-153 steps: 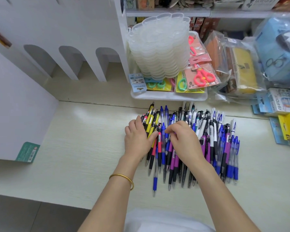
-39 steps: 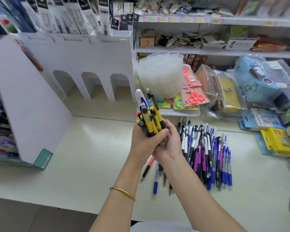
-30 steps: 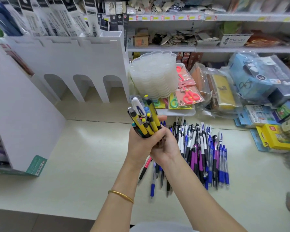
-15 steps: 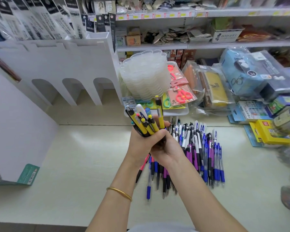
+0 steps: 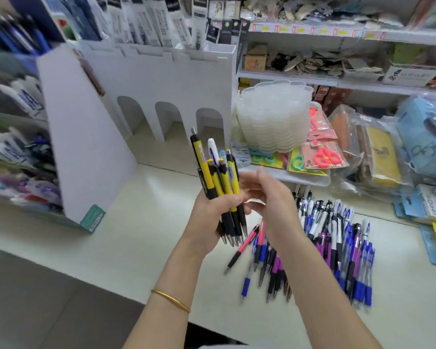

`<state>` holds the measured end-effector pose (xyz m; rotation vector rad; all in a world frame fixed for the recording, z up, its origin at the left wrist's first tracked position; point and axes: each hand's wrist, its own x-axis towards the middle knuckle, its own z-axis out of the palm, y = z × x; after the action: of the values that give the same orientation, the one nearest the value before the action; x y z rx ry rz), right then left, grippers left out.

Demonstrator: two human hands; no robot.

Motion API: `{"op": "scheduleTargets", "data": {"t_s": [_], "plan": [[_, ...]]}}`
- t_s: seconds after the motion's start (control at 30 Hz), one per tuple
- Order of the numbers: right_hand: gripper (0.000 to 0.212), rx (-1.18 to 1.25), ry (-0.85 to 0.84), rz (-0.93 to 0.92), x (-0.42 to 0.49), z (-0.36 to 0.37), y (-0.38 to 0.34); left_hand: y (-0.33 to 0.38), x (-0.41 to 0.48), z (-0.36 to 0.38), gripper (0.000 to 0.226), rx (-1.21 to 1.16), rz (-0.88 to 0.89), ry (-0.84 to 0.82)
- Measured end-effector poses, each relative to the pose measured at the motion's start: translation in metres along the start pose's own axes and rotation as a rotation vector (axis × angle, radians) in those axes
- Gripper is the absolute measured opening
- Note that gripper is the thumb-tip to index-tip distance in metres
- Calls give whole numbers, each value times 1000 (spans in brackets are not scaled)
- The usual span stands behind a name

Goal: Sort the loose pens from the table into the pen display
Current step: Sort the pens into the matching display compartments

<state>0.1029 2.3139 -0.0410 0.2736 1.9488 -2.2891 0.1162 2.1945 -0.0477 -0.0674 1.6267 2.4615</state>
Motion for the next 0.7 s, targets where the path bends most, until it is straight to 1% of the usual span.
{"op": "scheduleTargets", "data": {"t_s": [0.07, 0.13, 0.2, 0.27, 0.33, 0.4, 0.43, 0.5, 0.53, 0.57, 0.63, 0.7], "plan": [[23, -137, -121, -28, -1, 16, -8, 6, -14, -12, 27, -41, -35, 23], [8, -175, -228, -32, -5, 37, -11, 12, -29, -27, 25, -58, -48, 69], [8, -135, -302, 14, -9, 60, -9, 20, -44, -46, 27, -77, -48, 164], [11, -119, -346, 37, -10, 83, -6, 27, -57, -66, 29, -112, -52, 306], [11, -108, -388, 29, -10, 107, -3, 33, -69, -89, 23, -98, -46, 437], [16, -122, -424, 7, -10, 132, -3, 41, -79, -113, 20, -66, -28, 513], [17, -148, -452, -2, -12, 146, -6, 46, -83, -125, 19, -59, -19, 524], [12, -254, -539, -39, -15, 177, -7, 60, -91, -150, 19, -31, -13, 510], [9, -329, -572, -72, -17, 195, -6, 68, -95, -162, 22, -12, -6, 493], [12, -393, -582, -107, -20, 214, -6, 78, -98, -175, 29, 5, 4, 469], [17, -434, -592, -165, -23, 254, -5, 99, -104, -205, 36, 39, 15, 439], [18, -431, -633, -181, -25, 292, -9, 121, -111, -238, 32, 74, 2, 433]]}}
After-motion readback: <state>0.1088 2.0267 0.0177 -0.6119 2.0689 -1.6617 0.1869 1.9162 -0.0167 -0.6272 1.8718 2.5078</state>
